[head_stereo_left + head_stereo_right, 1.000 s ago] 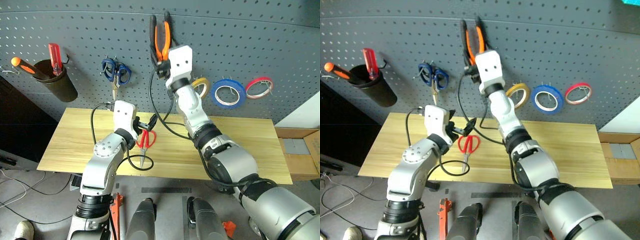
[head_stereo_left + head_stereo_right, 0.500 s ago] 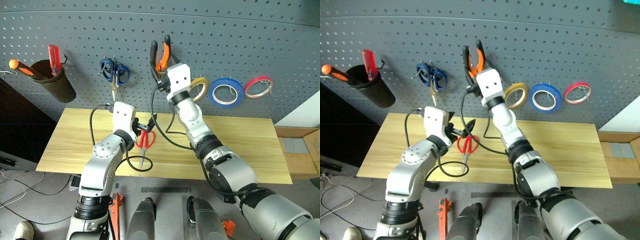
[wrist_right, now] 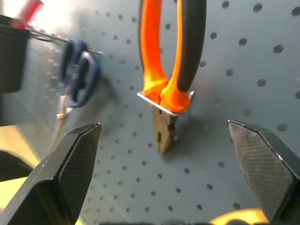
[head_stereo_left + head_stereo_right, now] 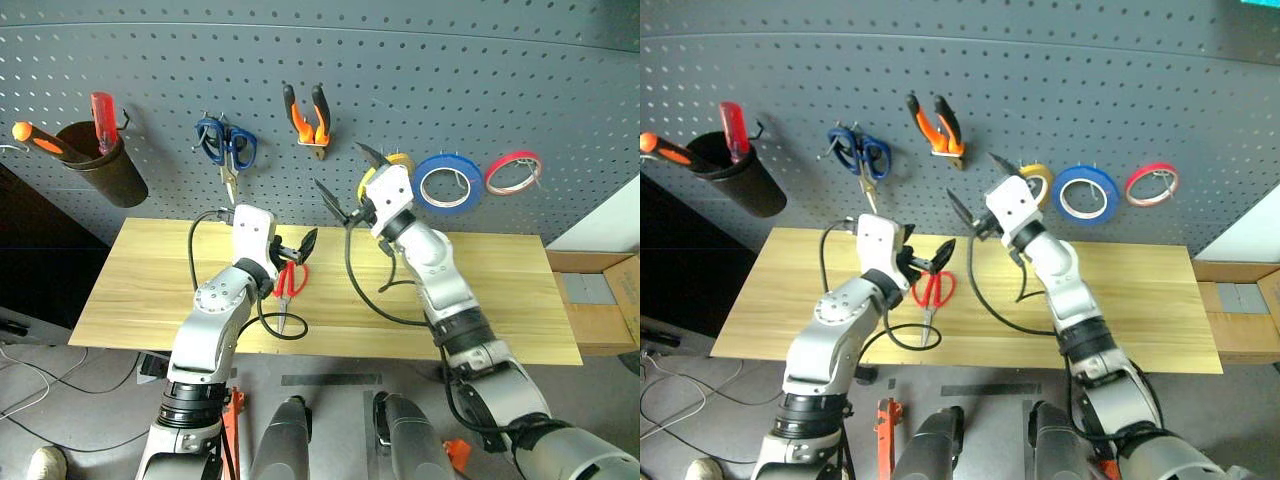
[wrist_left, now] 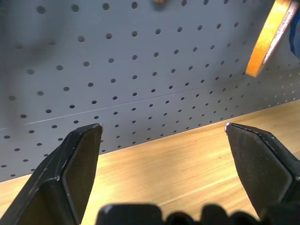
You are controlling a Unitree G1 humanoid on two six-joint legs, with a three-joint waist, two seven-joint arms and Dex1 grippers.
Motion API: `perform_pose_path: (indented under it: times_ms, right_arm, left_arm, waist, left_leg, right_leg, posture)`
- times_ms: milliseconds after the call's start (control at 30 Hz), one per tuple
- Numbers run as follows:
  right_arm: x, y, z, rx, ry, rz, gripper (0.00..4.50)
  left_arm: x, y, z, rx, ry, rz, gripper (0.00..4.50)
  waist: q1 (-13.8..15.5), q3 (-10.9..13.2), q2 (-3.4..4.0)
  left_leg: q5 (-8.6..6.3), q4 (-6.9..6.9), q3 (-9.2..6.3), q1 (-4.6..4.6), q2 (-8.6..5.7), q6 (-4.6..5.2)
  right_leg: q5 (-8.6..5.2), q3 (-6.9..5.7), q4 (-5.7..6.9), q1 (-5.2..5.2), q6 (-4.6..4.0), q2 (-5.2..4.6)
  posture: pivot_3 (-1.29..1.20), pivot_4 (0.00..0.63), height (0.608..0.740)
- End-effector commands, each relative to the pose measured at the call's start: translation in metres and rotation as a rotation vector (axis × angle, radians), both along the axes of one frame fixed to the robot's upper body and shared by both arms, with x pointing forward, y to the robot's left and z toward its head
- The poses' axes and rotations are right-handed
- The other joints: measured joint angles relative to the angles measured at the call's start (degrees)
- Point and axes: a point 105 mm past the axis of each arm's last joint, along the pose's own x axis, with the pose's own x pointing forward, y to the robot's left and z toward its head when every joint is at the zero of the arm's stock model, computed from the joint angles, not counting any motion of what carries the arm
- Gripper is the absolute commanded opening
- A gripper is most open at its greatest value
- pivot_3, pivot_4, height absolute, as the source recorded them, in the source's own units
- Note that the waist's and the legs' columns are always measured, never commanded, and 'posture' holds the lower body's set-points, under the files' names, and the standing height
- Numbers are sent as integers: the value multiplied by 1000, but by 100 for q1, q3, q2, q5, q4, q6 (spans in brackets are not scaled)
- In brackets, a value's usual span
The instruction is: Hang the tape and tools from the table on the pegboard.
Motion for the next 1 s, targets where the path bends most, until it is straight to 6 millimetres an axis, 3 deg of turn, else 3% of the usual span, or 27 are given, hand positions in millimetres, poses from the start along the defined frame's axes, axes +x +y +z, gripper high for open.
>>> perform_pose_path:
  times_ms: [33, 200, 300, 433, 700, 933, 1000]
  right_arm:
    - [-30, 0, 1, -63, -19, 121, 4468]
    - [-69, -22, -37, -234, 26, 254, 4468]
    - [-87, -39, -62, -331, 81, 317, 4468]
    - [-101, -48, -78, -391, 119, 375, 4468]
    - [-115, -32, -89, -406, 156, 517, 4468]
    - [-115, -27, -90, -412, 140, 550, 4468]
    - [-116, -24, -89, -413, 130, 563, 4500]
  left_arm:
    - [-10, 7, -22, 73, 47, 40, 4500]
    - [-32, 29, -89, 175, 263, 192, 4500]
    - [-44, 42, -114, 220, 339, 275, 4500]
    - [-47, 48, -128, 253, 392, 312, 4500]
    - [-45, 33, -155, 229, 516, 242, 4500]
    - [-38, 37, -155, 276, 536, 264, 4500]
    - [-39, 38, -155, 284, 538, 274, 4118]
  waist:
    - [-50, 0, 0]
    - [-111, 0, 0]
    - [-115, 1, 0]
    - [-122, 3, -2]
    - [-182, 7, -3]
    - [-208, 21, 10]
    - [-236, 25, 14]
  left_leg:
    - [-1, 0, 1, 0, 0, 0]
    - [-2, -2, 2, -4, 1, 2]
    - [-3, -1, 3, -3, 1, 4]
    - [-2, 11, 0, 0, 2, 5]
    - [-2, 14, 2, 9, 1, 5]
    - [-1, 17, 0, 14, 0, 5]
    - [-1, 16, 1, 21, 0, 5]
  right_leg:
    - [0, 2, -5, 1, 1, 0]
    - [5, 2, -36, 8, 11, 0]
    - [-6, 3, -43, 14, 29, 0]
    - [-9, 1, -42, 22, 47, 0]
    - [-7, 2, -49, 40, 54, 0]
    - [-7, 2, -47, 45, 55, -1]
    - [-7, 3, -48, 55, 55, -1]
  posture:
    - [57, 283, 740]
    - [43, 288, 740]
    - [34, 294, 740]
    - [22, 303, 740]
    - [-7, 332, 740]
    - [-11, 347, 740]
    - [-12, 348, 740]
